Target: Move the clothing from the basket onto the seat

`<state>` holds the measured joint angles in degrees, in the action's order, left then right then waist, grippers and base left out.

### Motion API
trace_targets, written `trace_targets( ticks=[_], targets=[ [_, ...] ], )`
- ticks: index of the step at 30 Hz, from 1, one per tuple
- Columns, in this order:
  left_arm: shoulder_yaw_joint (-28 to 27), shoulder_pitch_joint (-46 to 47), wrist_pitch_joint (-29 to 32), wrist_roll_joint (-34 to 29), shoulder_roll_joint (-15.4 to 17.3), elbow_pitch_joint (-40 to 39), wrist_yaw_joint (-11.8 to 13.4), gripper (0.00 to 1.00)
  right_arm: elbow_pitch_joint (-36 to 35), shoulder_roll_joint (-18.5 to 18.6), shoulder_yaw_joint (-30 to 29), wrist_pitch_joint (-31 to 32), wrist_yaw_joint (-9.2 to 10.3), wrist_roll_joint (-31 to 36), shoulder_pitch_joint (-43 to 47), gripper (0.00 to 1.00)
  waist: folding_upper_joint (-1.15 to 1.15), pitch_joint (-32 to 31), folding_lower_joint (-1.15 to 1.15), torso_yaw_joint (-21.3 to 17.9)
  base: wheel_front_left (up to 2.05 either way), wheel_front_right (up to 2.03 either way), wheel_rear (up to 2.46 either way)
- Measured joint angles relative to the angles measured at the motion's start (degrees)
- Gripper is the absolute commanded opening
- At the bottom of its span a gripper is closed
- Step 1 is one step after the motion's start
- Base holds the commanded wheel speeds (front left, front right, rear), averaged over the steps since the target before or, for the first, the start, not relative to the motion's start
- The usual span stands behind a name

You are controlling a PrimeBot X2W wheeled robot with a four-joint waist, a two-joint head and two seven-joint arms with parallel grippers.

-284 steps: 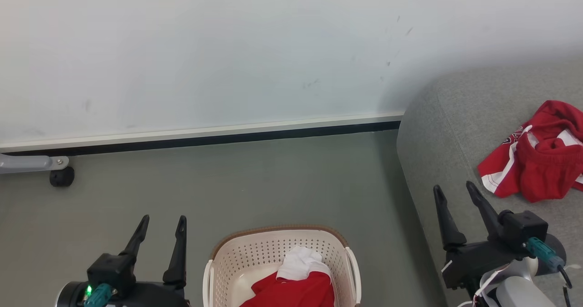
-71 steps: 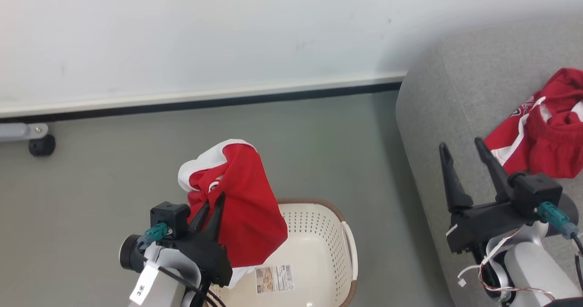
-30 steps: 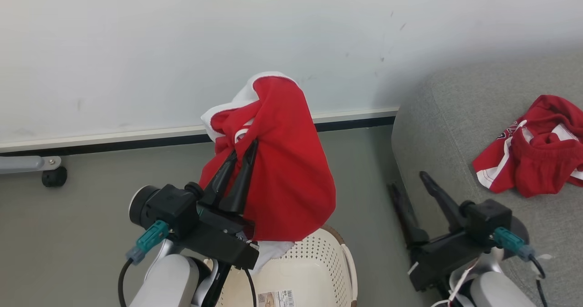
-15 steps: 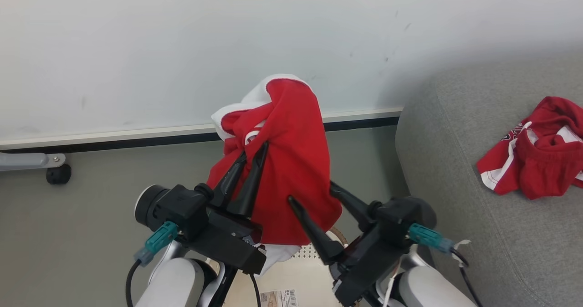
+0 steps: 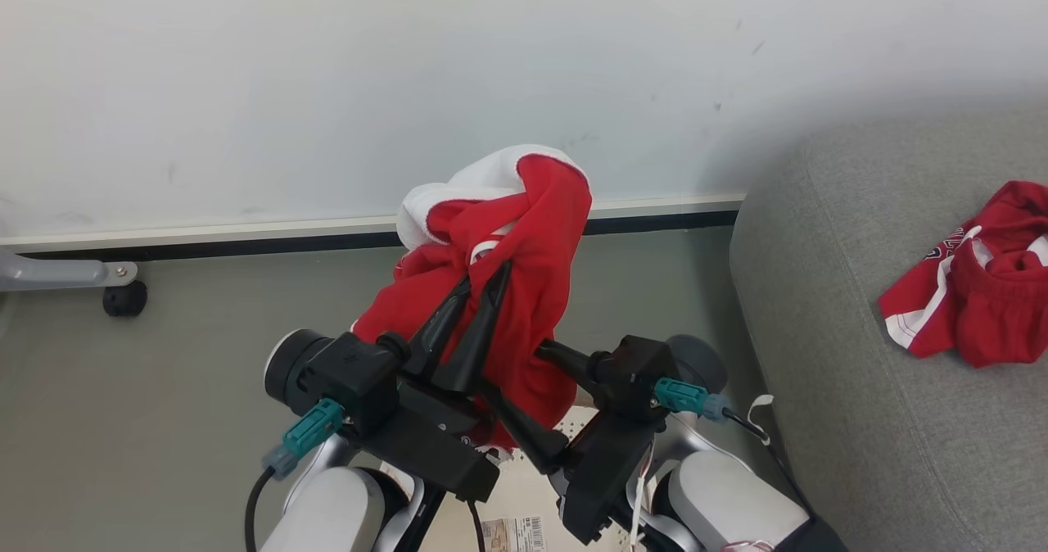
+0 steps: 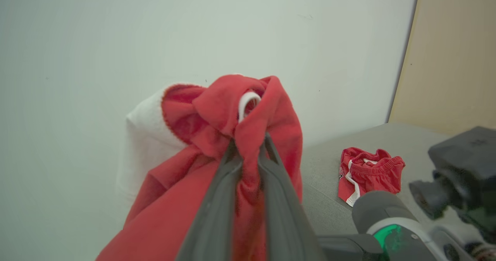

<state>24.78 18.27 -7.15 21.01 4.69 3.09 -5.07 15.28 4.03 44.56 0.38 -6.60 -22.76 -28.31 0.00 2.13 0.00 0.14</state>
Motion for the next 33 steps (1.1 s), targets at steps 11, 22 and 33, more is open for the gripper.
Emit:
trace_targets(
  ticks=[11, 22, 33],
  targets=[
    [0.10, 0.01, 0.99, 0.09, -0.12, -0.64, 0.00, 0.00, 4.21, -0.04, 1.80, -2.24, -0.31, -2.68, -3.25, 0.00, 0.00, 0.28, 0.00, 0.39, 0.00, 0.00, 0.00],
    [0.07, -0.07, 2.55, -0.19, 1.08, -0.93, 0.10, 1.00, 7.86, -0.05, 0.78, -6.11, -0.47, -5.60, -5.50, 0.00, 0.00, 0.10, 0.00, -0.36, 0.00, 0.00, 0.00],
    [2.91, -3.67, 4.61, -1.02, 2.86, -1.25, -0.01, 1.00, 13.34, 0.40, -2.30, -8.56, -0.47, -6.56, -7.06, 0.00, 0.00, -0.29, 0.00, -1.30, 0.00, 0.00, 0.00]
  ],
)
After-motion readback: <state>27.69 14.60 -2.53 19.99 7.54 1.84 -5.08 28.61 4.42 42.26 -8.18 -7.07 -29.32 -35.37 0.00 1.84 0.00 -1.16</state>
